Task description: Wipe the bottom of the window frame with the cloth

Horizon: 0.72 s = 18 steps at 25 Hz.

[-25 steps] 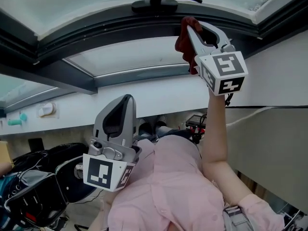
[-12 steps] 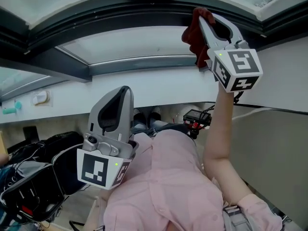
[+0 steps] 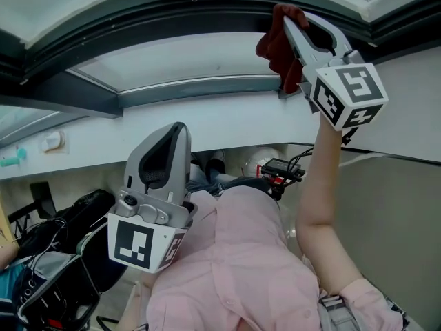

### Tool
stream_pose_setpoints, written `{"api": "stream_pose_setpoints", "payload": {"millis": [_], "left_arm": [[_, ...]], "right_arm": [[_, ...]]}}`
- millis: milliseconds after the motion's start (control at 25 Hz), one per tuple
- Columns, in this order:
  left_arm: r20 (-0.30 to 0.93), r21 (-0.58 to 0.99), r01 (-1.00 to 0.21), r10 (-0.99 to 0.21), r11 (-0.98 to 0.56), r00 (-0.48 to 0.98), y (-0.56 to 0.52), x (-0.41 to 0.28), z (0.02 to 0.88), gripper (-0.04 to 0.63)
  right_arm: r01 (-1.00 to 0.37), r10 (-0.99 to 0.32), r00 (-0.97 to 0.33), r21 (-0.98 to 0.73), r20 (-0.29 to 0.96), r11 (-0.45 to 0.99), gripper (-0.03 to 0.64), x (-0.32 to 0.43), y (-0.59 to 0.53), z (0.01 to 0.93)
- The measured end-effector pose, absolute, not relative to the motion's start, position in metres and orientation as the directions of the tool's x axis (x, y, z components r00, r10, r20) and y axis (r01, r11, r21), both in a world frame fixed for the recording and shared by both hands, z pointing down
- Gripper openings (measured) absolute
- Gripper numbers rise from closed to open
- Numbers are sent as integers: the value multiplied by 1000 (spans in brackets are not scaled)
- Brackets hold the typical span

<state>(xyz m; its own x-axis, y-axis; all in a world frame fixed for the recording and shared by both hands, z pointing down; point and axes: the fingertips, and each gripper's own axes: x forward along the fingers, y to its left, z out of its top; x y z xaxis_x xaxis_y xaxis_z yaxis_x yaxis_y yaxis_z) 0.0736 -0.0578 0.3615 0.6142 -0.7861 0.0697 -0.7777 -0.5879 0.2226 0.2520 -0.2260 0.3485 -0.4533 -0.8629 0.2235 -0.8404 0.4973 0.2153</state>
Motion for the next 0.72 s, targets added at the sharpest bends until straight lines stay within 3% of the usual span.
{"api": "stream_pose_setpoints", "payload": {"millis": [720], "left_arm": [[90,214,-770,-772,-601,629,-70,97,360,0]], "right_arm": [[-846,-856,-464,175,228,504,55,301,-220,343]]}}
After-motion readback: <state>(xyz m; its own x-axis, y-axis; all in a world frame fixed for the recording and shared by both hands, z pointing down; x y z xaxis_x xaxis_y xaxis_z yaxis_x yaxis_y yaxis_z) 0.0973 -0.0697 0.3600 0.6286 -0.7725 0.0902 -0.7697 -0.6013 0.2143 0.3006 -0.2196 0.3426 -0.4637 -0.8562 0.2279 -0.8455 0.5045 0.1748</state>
